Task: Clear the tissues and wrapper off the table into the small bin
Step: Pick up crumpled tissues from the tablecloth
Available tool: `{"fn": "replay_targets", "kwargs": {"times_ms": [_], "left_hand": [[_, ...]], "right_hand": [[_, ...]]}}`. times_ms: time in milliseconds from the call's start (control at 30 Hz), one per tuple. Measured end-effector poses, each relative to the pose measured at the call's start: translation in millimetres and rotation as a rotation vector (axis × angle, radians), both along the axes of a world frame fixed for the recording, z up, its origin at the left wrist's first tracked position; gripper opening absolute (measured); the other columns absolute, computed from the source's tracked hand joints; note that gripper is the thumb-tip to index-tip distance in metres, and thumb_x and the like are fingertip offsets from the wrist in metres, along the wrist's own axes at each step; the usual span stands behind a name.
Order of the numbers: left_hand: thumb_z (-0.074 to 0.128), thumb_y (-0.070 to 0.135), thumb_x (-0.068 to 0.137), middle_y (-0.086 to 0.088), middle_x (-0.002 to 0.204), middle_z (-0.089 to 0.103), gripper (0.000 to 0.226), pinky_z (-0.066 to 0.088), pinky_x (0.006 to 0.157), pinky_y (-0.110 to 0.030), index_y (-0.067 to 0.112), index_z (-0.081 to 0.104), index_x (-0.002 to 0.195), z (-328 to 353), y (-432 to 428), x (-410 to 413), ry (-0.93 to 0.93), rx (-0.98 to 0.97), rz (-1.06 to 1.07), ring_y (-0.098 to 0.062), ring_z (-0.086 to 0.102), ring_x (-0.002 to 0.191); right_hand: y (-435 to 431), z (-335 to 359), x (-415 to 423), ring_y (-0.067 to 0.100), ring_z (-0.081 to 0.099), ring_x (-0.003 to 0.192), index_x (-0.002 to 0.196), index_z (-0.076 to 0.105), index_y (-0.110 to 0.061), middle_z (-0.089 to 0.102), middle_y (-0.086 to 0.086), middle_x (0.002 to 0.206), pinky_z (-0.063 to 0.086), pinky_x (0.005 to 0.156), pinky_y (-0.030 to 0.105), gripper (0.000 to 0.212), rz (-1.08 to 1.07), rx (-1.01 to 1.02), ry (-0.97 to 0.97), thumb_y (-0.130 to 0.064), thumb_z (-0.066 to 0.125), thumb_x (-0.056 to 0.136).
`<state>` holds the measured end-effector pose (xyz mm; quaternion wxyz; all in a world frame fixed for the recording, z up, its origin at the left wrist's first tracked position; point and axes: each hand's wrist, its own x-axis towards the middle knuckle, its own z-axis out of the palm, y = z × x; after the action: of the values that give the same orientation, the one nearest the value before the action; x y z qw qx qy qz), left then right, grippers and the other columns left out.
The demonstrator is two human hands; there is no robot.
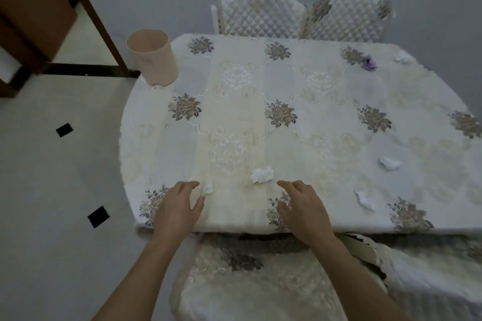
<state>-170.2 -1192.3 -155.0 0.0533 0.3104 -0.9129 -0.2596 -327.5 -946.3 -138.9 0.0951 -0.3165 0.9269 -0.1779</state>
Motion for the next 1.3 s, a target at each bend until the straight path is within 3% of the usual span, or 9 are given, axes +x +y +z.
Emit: {"fn": "replay_targets", "kwargs": {"times_ms": [200, 400, 500, 700, 867, 1100, 1200, 1300], "left_hand": [[0.064, 0.036, 0.091, -0.008, 0.124, 0.062, 0.042, 0.051, 0.087, -0.043, 0.016, 0.061, 0.127, -30.8, -8.5, -23.9, -0.107, 0.072, 0.036, -0.030, 0.060, 0.108], [0.069, 0.030, 0.088, -0.011, 0.122, 0.059, 0.048, 0.049, 0.077, -0.036, 0.016, 0.058, 0.133, -48.2, -16.5, -42.1, -0.167, 0.072, 0.026, -0.032, 0.063, 0.097], [0.073, 0.025, 0.085, -0.010, 0.113, 0.060, 0.045, 0.049, 0.073, -0.034, 0.016, 0.063, 0.127, -58.0, -22.1, -44.2, -0.157, 0.111, 0.009, -0.032, 0.064, 0.087], [0.072, 0.025, 0.086, -0.004, 0.104, 0.062, 0.027, 0.047, 0.069, -0.033, 0.017, 0.070, 0.112, -66.5, -23.0, -48.6, -0.140, 0.086, -0.027, -0.026, 0.063, 0.087], [0.071, 0.023, 0.088, -0.001, 0.091, 0.061, 0.011, 0.041, 0.059, -0.027, 0.014, 0.071, 0.095, -72.2, -20.5, -48.3, -0.090, 0.037, -0.061, -0.022, 0.062, 0.075], [0.054, 0.026, 0.097, -0.002, 0.095, 0.061, 0.013, 0.035, 0.053, -0.031, 0.014, 0.060, 0.096, -66.1, -12.4, -37.9, -0.157, -0.067, -0.060, -0.024, 0.057, 0.070], [0.045, 0.036, 0.101, 0.006, 0.088, 0.060, 0.018, 0.043, 0.056, -0.035, 0.020, 0.054, 0.097, -55.5, -5.9, -41.6, -0.107, 0.030, 0.052, -0.022, 0.058, 0.071], [0.047, 0.043, 0.099, 0.010, 0.074, 0.058, 0.017, 0.049, 0.058, -0.036, 0.027, 0.051, 0.092, -39.9, 0.2, -48.0, 0.019, 0.149, 0.140, -0.014, 0.058, 0.067]], "right_hand": [[-26.7, -26.6, -32.4, 0.025, 0.053, 0.110, 0.139, 0.050, -0.025, 0.058, 0.003, 0.125, 0.053, 0.083, 0.038, 0.058, 0.086, 0.063, -0.010, -0.026, 0.066, 0.084], [-49.6, -55.2, -67.7, 0.028, 0.059, 0.105, 0.136, 0.053, -0.024, 0.059, 0.004, 0.126, 0.055, 0.079, 0.044, 0.060, 0.163, 0.113, 0.009, -0.026, 0.074, 0.079], [-51.0, -68.9, -79.1, 0.027, 0.060, 0.099, 0.130, 0.059, -0.024, 0.062, 0.004, 0.119, 0.054, 0.074, 0.042, 0.055, 0.183, 0.131, 0.051, -0.029, 0.076, 0.078], [-53.1, -87.8, -83.8, 0.028, 0.057, 0.085, 0.110, 0.071, -0.020, 0.068, 0.003, 0.095, 0.050, 0.064, 0.038, 0.036, 0.197, 0.098, 0.132, -0.029, 0.079, 0.076], [-52.8, -98.1, -77.4, 0.024, 0.052, 0.074, 0.091, 0.072, -0.017, 0.067, -0.001, 0.080, 0.043, 0.058, 0.036, 0.014, 0.174, 0.067, 0.147, -0.029, 0.073, 0.084], [-47.7, -84.7, -60.4, 0.020, 0.048, 0.066, 0.080, 0.062, -0.015, 0.060, -0.001, 0.067, 0.041, 0.052, 0.034, 0.021, 0.025, -0.006, 0.016, -0.033, 0.063, 0.092], [-44.1, -74.3, -55.4, 0.017, 0.046, 0.066, 0.077, 0.057, -0.016, 0.055, -0.004, 0.066, 0.036, 0.053, 0.031, 0.025, -0.063, -0.052, -0.109, -0.036, 0.059, 0.093], [-42.4, -59.6, -54.5, 0.016, 0.048, 0.065, 0.075, 0.055, -0.019, 0.054, -0.006, 0.064, 0.040, 0.053, 0.032, 0.027, -0.110, -0.107, -0.142, -0.040, 0.056, 0.093]]}}
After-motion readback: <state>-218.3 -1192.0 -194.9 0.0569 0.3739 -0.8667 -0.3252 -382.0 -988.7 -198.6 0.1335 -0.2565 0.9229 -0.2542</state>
